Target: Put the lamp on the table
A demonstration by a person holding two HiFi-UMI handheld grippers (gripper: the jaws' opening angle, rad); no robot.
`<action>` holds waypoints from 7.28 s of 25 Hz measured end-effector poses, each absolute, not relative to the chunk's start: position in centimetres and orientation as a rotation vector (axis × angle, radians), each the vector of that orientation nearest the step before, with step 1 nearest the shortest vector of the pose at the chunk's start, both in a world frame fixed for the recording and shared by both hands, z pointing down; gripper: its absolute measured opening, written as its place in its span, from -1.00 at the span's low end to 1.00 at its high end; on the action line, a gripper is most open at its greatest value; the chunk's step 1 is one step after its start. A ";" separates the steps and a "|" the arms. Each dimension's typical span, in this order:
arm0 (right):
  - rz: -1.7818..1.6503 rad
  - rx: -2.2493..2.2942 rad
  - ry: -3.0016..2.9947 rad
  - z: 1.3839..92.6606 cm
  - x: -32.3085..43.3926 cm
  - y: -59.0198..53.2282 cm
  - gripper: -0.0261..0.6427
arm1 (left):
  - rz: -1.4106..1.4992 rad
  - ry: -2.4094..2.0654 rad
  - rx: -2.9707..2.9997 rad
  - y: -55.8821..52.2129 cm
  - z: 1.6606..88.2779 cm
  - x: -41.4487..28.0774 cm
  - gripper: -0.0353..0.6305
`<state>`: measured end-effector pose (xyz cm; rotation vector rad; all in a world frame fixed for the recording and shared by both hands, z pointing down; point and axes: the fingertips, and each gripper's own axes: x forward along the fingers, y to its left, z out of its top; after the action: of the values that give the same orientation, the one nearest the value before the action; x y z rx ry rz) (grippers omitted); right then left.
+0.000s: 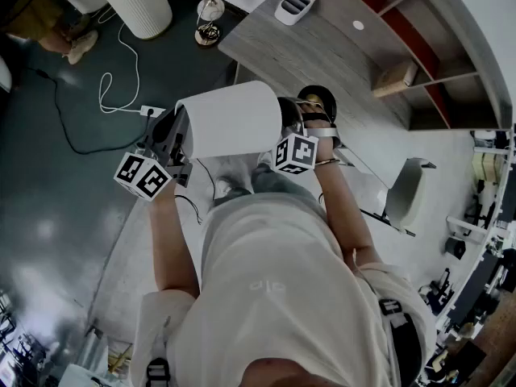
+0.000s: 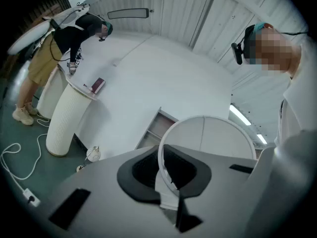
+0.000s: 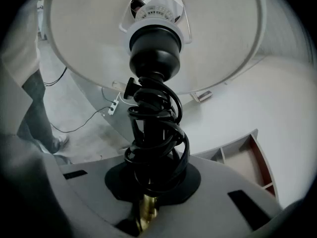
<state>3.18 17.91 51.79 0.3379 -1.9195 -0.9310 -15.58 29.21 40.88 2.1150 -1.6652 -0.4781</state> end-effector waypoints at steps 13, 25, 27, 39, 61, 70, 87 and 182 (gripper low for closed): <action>-0.898 0.333 -1.943 52.4 7.2 12.1 -0.75 | -0.436 -1.662 2.118 23.1 40.9 -11.3 -0.78; -0.856 0.340 -2.011 54.0 11.6 4.5 -0.75 | -0.351 -1.698 2.088 15.2 41.2 -6.2 -0.78; -0.844 0.336 -2.019 54.3 12.2 3.8 -0.75 | -0.348 -1.689 2.095 14.4 41.5 -5.7 -0.78; -0.802 0.339 -2.009 55.9 11.1 -0.6 -0.75 | -0.303 -1.671 2.072 9.3 42.7 -6.9 -0.78; -0.691 0.361 -1.991 58.2 -4.2 -8.2 -0.75 | -0.242 -1.555 2.124 -0.4 44.4 -22.7 -0.78; -0.643 0.354 -2.004 60.2 -9.7 -10.0 -0.75 | -0.210 -1.531 2.110 -2.6 45.5 -27.8 -0.79; -0.593 0.154 -2.103 64.2 -13.4 -12.4 -0.74 | -0.103 -1.692 1.962 -3.8 46.3 -28.7 -0.79; -0.035 0.975 -2.332 52.5 8.7 -20.1 -0.72 | 0.330 -1.561 2.172 -19.8 40.3 -10.5 -0.71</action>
<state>8.69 -20.06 52.53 0.9753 -2.3322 -0.0350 -10.53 -19.84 40.29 2.1722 -1.5613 0.3304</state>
